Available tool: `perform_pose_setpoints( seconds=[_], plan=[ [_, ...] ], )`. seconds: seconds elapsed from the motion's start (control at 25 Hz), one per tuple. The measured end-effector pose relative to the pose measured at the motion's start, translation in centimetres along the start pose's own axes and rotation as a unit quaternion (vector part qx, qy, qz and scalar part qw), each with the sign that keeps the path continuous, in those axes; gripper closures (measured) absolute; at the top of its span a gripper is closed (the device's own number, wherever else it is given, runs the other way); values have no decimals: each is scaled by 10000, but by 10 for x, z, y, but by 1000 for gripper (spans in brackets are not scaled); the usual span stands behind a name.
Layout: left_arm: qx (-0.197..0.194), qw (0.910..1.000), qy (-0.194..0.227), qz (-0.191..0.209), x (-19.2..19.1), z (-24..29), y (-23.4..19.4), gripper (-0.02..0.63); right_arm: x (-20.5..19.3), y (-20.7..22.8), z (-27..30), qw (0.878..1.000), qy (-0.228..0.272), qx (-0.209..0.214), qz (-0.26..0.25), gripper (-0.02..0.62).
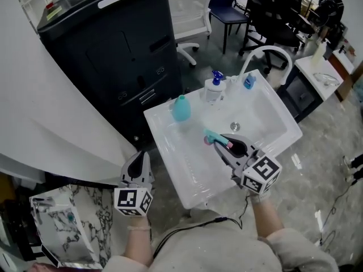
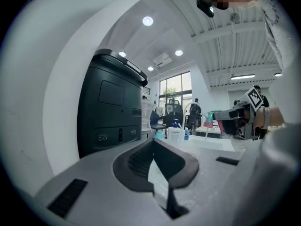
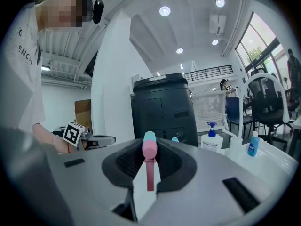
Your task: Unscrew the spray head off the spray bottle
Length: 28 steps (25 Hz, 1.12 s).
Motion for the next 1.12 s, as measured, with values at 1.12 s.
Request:
perform_pose_setpoints(
  seconds=[1.12],
  plan=[
    [-11, 9996, 251, -137, -1, -83, 41, 600, -9, -59, -78, 9996, 68, -267, -34, 526]
  ],
)
Point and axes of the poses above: the fingertips, and each gripper's own axes: z forward along the fingers, y to its right, x out of its top, the point moved 1 cm from there along -z, backward along the fingers, and after that the axes turned 10 degrees about -x, right-handed, at the moved point
